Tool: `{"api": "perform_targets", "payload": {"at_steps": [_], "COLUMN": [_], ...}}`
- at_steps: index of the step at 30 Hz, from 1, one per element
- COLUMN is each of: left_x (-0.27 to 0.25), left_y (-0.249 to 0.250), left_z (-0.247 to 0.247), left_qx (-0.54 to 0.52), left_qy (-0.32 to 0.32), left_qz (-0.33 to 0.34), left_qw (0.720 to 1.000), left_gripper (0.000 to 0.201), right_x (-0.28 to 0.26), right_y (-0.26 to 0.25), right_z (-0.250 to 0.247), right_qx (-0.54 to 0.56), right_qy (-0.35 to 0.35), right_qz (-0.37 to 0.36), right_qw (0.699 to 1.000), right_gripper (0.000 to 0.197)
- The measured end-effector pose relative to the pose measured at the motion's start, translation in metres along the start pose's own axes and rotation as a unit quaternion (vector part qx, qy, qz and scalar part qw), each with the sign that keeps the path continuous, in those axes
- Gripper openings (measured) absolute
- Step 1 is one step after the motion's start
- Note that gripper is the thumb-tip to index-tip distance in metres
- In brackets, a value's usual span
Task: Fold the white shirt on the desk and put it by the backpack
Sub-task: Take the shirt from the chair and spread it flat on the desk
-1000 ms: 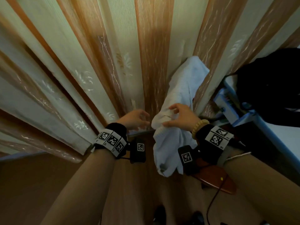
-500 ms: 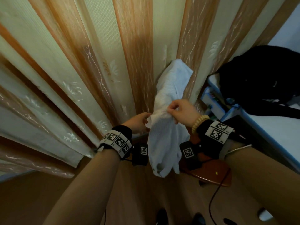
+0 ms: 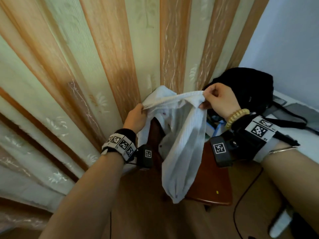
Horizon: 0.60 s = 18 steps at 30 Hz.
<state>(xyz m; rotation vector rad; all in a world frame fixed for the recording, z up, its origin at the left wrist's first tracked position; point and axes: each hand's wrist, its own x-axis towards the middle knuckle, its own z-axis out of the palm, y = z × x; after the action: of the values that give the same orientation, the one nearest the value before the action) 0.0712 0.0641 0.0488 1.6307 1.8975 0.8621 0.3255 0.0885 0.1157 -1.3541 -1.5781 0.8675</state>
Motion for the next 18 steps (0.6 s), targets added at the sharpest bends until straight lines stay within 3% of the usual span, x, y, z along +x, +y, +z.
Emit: {"api": "perform_targets", "payload": {"at_steps": [7,13,18], "left_x": [0.003,0.006,0.002], "left_y": [0.083,0.134,0.168], "left_z": [-0.033,-0.041,-0.036], "left_qx": [-0.055,-0.061,-0.042], "left_qy": [0.071,0.082,0.095], "left_qz": [0.114,0.208,0.244], "left_qw": [0.989,0.973,0.964], "left_gripper": [0.02,0.021,0.021], "right_x": [0.0,-0.011,-0.033], "right_y": [0.006,-0.014,-0.022], "right_z": [-0.042,-0.059,-0.043], "right_qx": [-0.093,-0.167,-0.152], "right_qy": [0.082,0.005,0.013], "right_qz": [0.016,-0.015,-0.046], "right_qw": [0.992,0.986,0.987], "right_gripper": [0.009,0.082,0.084]}}
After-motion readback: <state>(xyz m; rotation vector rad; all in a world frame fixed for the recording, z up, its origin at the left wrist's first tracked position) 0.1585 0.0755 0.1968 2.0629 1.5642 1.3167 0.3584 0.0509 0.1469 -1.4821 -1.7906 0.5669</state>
